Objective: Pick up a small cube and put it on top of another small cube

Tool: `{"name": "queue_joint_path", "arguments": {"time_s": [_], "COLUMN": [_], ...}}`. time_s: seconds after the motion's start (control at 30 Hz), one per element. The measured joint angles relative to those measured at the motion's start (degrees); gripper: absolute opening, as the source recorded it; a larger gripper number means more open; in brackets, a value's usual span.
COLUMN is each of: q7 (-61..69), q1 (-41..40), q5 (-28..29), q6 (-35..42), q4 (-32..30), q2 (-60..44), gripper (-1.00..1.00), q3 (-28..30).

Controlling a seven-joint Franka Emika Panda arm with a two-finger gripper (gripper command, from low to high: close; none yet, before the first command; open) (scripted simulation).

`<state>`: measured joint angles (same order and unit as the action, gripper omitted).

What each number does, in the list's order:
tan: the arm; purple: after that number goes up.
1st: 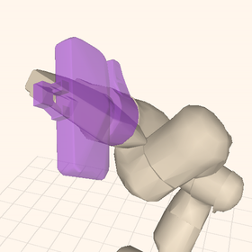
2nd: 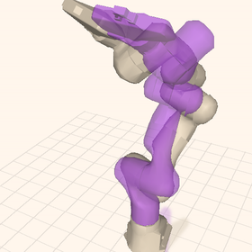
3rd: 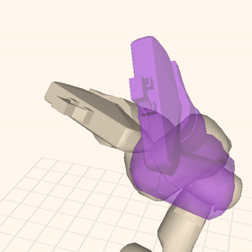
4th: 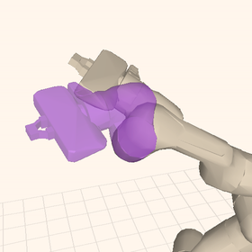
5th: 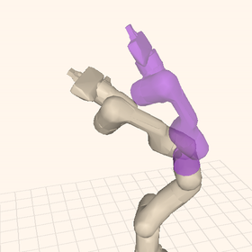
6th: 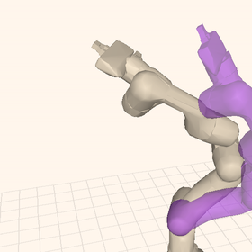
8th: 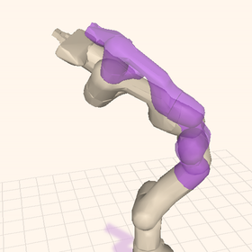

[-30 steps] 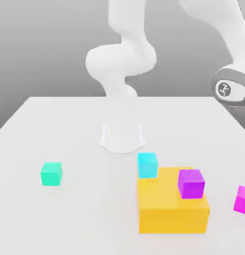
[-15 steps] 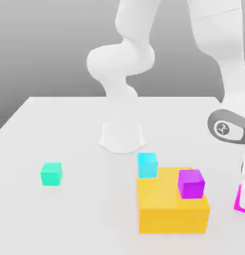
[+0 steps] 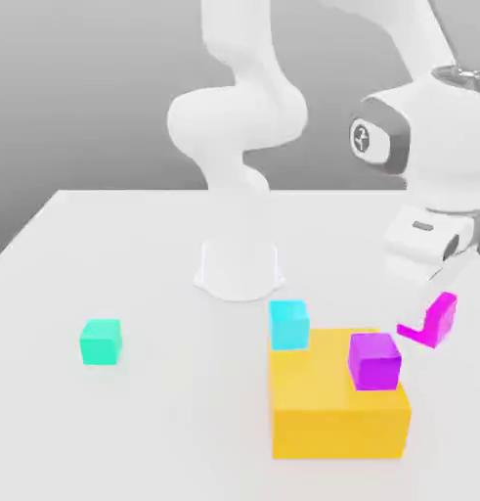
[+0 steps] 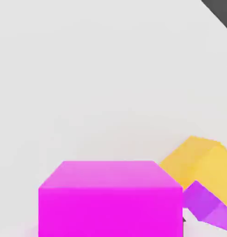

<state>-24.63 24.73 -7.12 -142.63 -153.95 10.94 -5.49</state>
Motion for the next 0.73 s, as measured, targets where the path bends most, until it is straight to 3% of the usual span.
{"name": "queue_joint_path", "arguments": {"time_s": [0.4,0.6,0.63,0.73], "q7": [-4.6,-4.9,-4.9,-4.9], "q1": [-11.8,-13.3,-13.4,-13.4], "q5": [4.9,5.2,5.1,5.1], "q6": [11.0,-0.8,-2.7,-2.7], "q4": [-13.4,-17.6,-18.1,-18.1], "q2": [24.8,17.1,15.7,15.7], "gripper": [-1.0,-1.0,1.0,1.0], "q3": [3.8,3.3,3.2,3.2]}}
